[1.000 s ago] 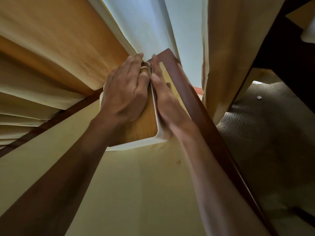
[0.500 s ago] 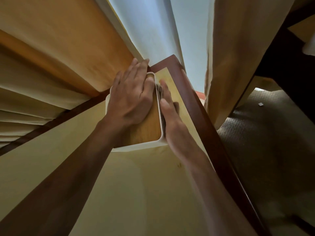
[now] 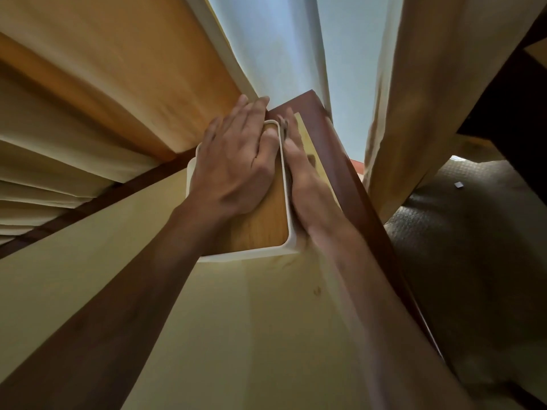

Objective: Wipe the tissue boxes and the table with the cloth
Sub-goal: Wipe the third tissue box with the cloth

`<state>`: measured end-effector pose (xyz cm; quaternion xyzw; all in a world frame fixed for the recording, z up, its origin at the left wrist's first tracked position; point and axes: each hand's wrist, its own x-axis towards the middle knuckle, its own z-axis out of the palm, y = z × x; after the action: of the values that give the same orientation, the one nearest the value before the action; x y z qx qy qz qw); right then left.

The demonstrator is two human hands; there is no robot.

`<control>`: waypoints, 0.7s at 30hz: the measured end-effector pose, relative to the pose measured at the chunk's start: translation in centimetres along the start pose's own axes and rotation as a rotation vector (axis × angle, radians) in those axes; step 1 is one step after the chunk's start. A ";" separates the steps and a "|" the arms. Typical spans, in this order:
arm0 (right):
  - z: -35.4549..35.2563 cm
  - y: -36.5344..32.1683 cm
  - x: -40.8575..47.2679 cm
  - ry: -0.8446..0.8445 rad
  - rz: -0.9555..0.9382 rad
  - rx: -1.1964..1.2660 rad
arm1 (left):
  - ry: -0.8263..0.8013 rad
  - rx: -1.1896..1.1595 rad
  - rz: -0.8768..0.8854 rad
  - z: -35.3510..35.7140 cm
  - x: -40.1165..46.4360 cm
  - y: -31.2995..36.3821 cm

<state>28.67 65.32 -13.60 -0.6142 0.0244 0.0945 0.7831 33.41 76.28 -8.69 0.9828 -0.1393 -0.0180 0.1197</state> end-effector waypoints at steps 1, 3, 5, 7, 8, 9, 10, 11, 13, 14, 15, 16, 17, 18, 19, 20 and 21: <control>-0.2 -0.2 1.3 -0.012 -0.006 0.007 | -0.003 0.000 -0.003 0.0 0.0 0.1; -0.6 0.0 3.0 -0.042 -0.027 0.011 | -0.009 0.003 -0.017 0.0 0.0 0.1; -0.7 0.2 3.7 -0.034 -0.033 -0.005 | -0.010 0.008 -0.027 0.1 -0.1 0.2; -0.4 0.0 3.0 -0.011 -0.026 -0.006 | -0.004 0.001 -0.014 0.1 -0.1 0.1; -0.3 -0.1 2.3 0.001 -0.015 -0.003 | -0.002 -0.006 -0.010 0.1 -0.1 0.1; -0.1 0.0 1.3 0.008 -0.003 -0.006 | 0.000 -0.008 -0.010 0.1 -0.1 0.0; 0.0 0.0 0.0 0.015 0.005 -0.019 | 0.004 -0.013 -0.007 0.2 -0.1 -0.1; 0.1 0.2 -1.5 0.006 0.009 -0.039 | 0.006 -0.012 -0.002 0.1 -0.1 -0.1; 0.4 0.9 -4.8 -0.042 -0.003 -0.047 | 0.013 -0.011 0.000 0.1 0.0 -0.1; 0.6 1.3 -6.4 -0.063 -0.005 -0.032 | 0.017 -0.011 0.002 0.1 -0.1 -0.1; 0.8 1.7 -7.6 -0.061 0.000 -0.021 | 0.016 -0.006 -0.003 0.2 -0.1 -0.1; 1.0 2.1 -8.4 -0.058 0.006 -0.013 | 0.011 0.000 -0.010 0.2 -0.1 -0.1; 1.3 2.2 -9.0 -0.048 0.025 -0.019 | 0.005 -0.004 -0.013 0.2 -0.1 -0.2; 1.5 2.1 -9.1 -0.033 0.034 -0.005 | -0.003 -0.005 -0.015 0.2 -0.1 -0.2; 1.5 1.9 -8.9 -0.013 0.022 -0.011 | -0.018 -0.010 -0.021 0.1 -0.2 -0.1; 1.4 1.1 -8.5 -0.010 0.014 0.010 | -0.016 -0.020 -0.024 0.0 -0.2 0.0; 1.3 0.7 -7.3 0.003 0.010 0.031 | -0.011 -0.033 -0.021 -0.1 -0.2 0.1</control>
<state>21.27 65.88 -12.84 -0.6020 0.0303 0.0970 0.7920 33.25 76.31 -8.58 0.9820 -0.1291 -0.0270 0.1350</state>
